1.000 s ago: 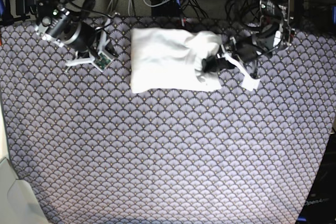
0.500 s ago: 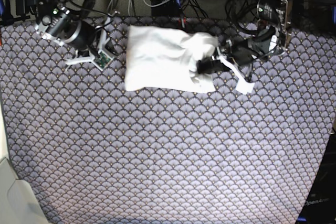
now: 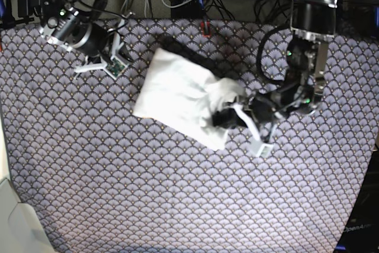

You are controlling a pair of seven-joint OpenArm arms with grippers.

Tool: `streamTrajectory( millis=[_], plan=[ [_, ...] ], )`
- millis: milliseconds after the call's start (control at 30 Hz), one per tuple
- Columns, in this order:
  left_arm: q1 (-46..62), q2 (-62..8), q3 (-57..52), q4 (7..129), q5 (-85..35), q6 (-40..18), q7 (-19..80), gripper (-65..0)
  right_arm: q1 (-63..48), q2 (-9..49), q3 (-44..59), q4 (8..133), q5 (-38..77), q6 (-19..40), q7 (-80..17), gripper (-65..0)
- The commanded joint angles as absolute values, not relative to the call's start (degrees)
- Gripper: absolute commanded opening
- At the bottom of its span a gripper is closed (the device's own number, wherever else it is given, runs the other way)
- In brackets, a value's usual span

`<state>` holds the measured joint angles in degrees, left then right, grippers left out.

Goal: Fold the T-shirt properly
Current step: 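Drag and rotate the bundle with the left gripper toward the table center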

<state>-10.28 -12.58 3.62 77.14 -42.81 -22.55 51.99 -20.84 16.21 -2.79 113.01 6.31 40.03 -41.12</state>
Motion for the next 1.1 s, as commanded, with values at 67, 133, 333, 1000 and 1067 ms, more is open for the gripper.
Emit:
streamTrajectory(
  millis=[67,133,333,1000,1067],
  plan=[
    [-13.76,-11.74,7.78,74.33,-41.45,-23.08,51.65,-64.4,-20.7,16.84,-2.59,113.89,6.9,40.0,-39.96,-65.0],
    [-15.08,-11.56,8.92,71.52,-40.13,-23.08,51.65,-64.4,-20.7,16.84,-2.59,113.89,6.9,40.0,-39.96,-65.0],
    [-20.0,-10.86,10.77,65.45,-33.63,-23.08,51.21,-64.4,-20.62,16.84,-2.59,113.89,6.9,40.0,-39.96,-65.0],
    [-26.68,6.55,17.1,55.52,2.33,-23.08,43.12,-64.4,-20.62,17.98,-2.51,113.89,6.81,40.0,-40.04,-65.0],
    [-26.68,7.69,17.1,53.32,4.35,-23.08,40.57,-64.4,-20.62,18.15,-2.51,113.89,6.81,40.0,-40.04,-65.0]
  ],
)
